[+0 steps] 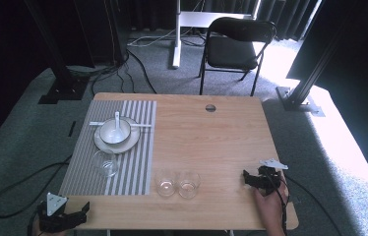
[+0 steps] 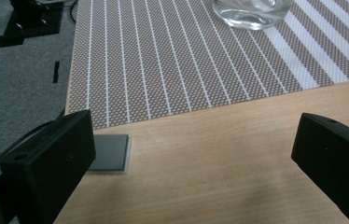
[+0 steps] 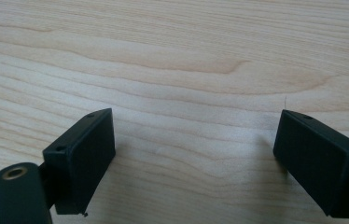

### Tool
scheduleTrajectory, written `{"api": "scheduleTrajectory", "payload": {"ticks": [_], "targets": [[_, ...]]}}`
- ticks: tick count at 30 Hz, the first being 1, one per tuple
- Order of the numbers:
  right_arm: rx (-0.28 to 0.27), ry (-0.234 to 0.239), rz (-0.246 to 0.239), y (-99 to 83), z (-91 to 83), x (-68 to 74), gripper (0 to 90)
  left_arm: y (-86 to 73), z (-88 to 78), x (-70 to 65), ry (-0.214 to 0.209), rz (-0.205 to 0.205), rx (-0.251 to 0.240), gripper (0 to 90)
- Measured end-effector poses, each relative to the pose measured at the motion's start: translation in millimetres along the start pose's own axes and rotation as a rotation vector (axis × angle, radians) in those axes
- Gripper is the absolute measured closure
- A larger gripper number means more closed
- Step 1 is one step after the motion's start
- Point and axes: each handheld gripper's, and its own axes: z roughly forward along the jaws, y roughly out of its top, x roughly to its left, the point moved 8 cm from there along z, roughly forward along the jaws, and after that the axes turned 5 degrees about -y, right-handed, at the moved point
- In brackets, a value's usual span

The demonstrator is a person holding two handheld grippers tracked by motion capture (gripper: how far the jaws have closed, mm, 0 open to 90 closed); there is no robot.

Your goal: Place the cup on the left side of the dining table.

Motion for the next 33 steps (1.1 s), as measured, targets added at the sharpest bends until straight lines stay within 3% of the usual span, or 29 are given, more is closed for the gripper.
{"api": "scheduleTrajectory", "payload": {"ticks": [13, 24, 31, 33], "targets": [[0.000, 0.000, 0.000, 0.0, 0.0, 0.0, 12.1, -13.9, -13.0, 10.8, 0.033, -0.035, -0.004, 0.2], [0.000, 0.000, 0.000, 0.0, 0.0, 0.0, 12.1, -27.0, -17.6, 14.7, 0.077, -0.016, 0.032, 0.1], [0.000, 0.000, 0.000, 0.0, 0.0, -0.1, 12.1, -28.3, -15.9, 10.2, 0.043, -0.008, 0.042, 0.2], [0.000, 0.000, 0.000, 0.0, 0.0, -0.1, 12.1, -29.1, -15.2, 9.9, 0.024, -0.022, 0.039, 0.2]]}}
